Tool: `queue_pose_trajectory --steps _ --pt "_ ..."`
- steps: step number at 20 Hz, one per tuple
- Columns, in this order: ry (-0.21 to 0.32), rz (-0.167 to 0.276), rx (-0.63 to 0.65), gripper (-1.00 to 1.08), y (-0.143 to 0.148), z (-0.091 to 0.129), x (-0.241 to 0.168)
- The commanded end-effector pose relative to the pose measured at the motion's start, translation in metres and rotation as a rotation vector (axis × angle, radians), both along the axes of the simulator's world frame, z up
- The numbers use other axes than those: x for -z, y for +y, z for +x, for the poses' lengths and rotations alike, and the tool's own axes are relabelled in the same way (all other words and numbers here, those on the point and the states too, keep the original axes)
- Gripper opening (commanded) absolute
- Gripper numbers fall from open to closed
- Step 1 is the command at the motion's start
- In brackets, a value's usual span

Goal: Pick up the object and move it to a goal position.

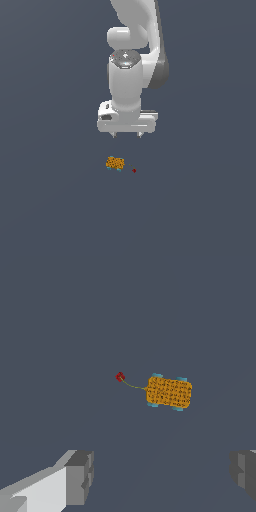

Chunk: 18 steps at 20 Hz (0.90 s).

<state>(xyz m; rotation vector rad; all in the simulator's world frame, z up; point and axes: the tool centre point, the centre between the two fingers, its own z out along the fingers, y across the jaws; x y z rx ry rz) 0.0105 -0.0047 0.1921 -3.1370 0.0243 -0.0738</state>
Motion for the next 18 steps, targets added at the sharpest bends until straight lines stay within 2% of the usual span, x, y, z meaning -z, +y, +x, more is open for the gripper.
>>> queue_pose_trajectory --steps 1,4,11,18 --pt "0.0 0.0 0.0 1.0 0.0 0.0 0.0" --pt "-0.003 0.001 -0.011 1.0 0.005 0.0 -0.001" --pt "-0.024 0.007 -0.067 1.0 0.038 0.002 -0.007" --pt "-0.023 0.006 -0.076 1.0 0.036 0.002 -0.006"
